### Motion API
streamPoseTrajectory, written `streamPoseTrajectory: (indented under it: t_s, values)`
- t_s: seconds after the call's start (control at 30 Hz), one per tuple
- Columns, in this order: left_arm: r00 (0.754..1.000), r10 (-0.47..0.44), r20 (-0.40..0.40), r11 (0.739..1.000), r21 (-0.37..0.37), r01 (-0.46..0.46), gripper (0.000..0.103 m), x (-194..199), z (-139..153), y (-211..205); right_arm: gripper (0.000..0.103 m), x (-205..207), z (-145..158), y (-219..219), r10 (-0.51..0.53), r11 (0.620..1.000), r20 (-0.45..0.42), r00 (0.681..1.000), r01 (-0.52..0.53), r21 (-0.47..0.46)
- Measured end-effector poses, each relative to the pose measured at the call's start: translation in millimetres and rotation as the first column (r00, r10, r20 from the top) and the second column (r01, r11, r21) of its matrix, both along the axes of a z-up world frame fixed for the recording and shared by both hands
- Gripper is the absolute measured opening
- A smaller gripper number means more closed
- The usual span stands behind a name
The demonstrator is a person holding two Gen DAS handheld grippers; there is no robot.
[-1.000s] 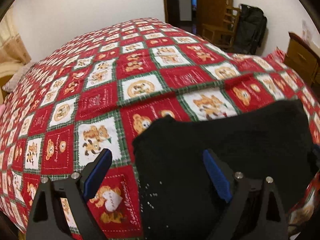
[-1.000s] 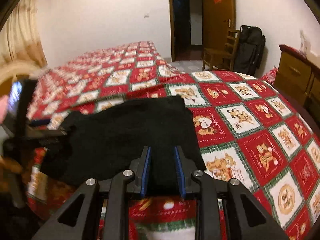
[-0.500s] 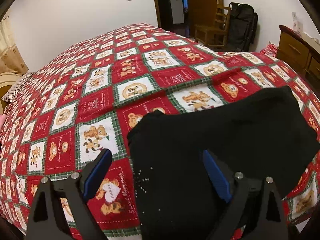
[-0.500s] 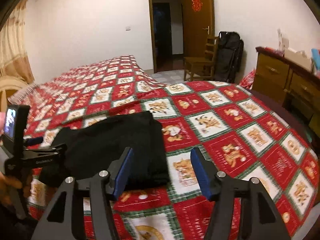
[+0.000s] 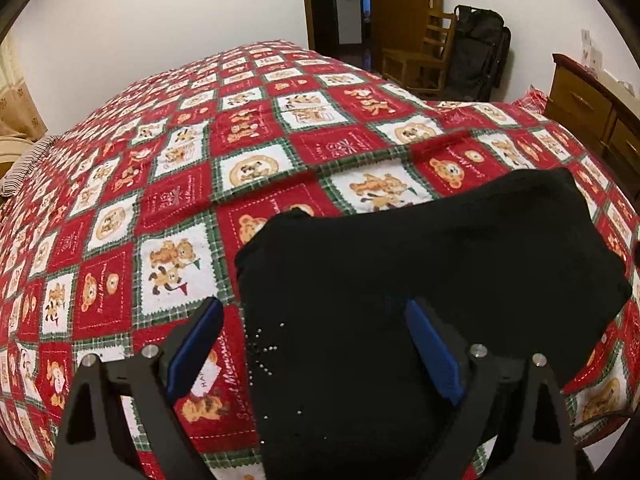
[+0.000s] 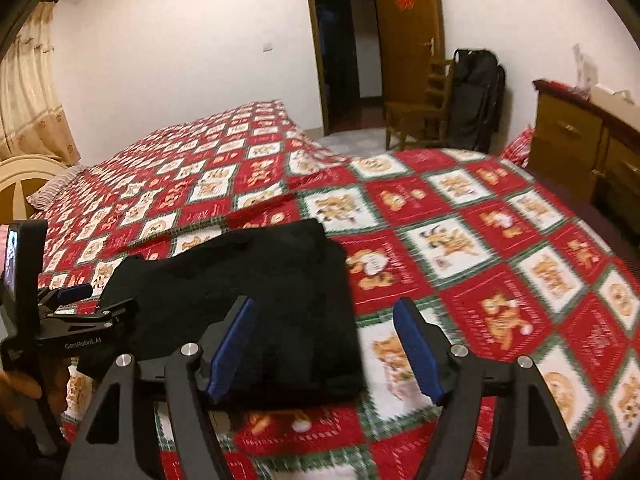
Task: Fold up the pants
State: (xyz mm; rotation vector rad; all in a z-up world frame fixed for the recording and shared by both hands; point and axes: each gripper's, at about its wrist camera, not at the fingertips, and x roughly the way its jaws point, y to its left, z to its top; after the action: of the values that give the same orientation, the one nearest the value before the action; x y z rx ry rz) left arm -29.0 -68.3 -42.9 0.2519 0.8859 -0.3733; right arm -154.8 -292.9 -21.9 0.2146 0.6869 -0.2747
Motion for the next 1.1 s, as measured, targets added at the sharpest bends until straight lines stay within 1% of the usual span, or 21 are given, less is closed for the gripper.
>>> streamPoseTrajectory:
  t_s: [0.1, 0.17, 0.37, 0.47, 0.57, 0.63, 0.7, 0.73, 0.8, 0.87, 0.93, 1.0, 1.1]
  values:
    - [1.0, 0.019, -0.008, 1.0, 0.002, -0.019, 0.101, 2.6, -3.3, 1.1, 0.073, 10.5, -12.3, -4.5, -0.005, 0.999, -0.02, 1.0, 0.006, 0.042]
    - [0.999, 0.032, -0.035, 0.999, -0.007, -0.033, 0.101, 5.7, -8.2, 1.9, 0.073, 16.1, -21.5, -7.9, -0.003, 0.996, -0.041, 0.999, 0.006, 0.086]
    - [0.997, 0.049, -0.063, 0.998, -0.026, -0.051, 0.103, 7.4, -14.6, 4.6, 0.073, 15.2, -38.3, -11.2, -0.001, 0.975, -0.01, 1.0, 0.003, 0.22]
    - [0.994, 0.06, -0.089, 0.997, -0.05, -0.064, 0.103, 9.5, -17.6, 7.4, 0.073, 14.9, -40.6, -12.1, -0.001, 0.971, 0.001, 1.0, 0.001, 0.237]
    - [0.99, 0.071, -0.119, 0.993, -0.08, -0.081, 0.103, 12.0, -20.6, 10.6, 0.072, 16.1, -41.1, -10.0, 0.006, 0.974, -0.005, 1.0, -0.004, 0.228]
    - [0.989, 0.075, -0.129, 0.992, -0.091, -0.087, 0.103, 12.0, -21.8, 11.5, 0.069, 16.6, -39.8, -7.2, 0.012, 0.977, -0.01, 1.0, -0.01, 0.211]
    - [0.989, 0.076, -0.129, 0.992, -0.092, -0.089, 0.103, 11.0, -22.6, 11.2, 0.061, 16.7, -37.5, -5.2, 0.022, 0.982, -0.011, 1.0, -0.019, 0.189]
    - [0.989, 0.075, -0.128, 0.992, -0.091, -0.087, 0.103, 10.7, -22.6, 10.8, 0.059, 16.8, -35.8, -1.9, 0.029, 0.985, -0.011, 1.0, -0.027, 0.169]
    - [0.989, 0.074, -0.13, 0.992, -0.09, -0.086, 0.103, 11.2, -22.4, 10.7, 0.05, 16.2, -34.0, 2.3, 0.037, 0.989, -0.009, 0.999, -0.036, 0.144]
    - [0.988, 0.075, -0.137, 0.991, -0.096, -0.088, 0.103, 12.3, -22.8, 11.6, 0.043, 16.5, -32.7, 6.6, 0.05, 0.991, -0.007, 0.999, -0.049, 0.128]
    - [0.984, 0.08, -0.159, 0.988, -0.115, -0.099, 0.103, 14.0, -24.6, 14.4, 0.042, 16.5, -32.2, 8.3, 0.047, 0.992, -0.005, 0.999, -0.046, 0.117]
    - [0.979, 0.089, -0.182, 0.984, -0.137, -0.115, 0.103, 15.8, -26.9, 16.9, 0.042, 14.8, -33.2, 6.2, 0.041, 0.991, 0.0, 0.999, -0.041, 0.131]
    - [0.981, 0.086, -0.173, 0.985, -0.134, -0.11, 0.103, 14.5, -26.9, 15.6, 0.042, 15.0, -32.5, 7.4, 0.041, 0.991, -0.001, 0.999, -0.041, 0.124]
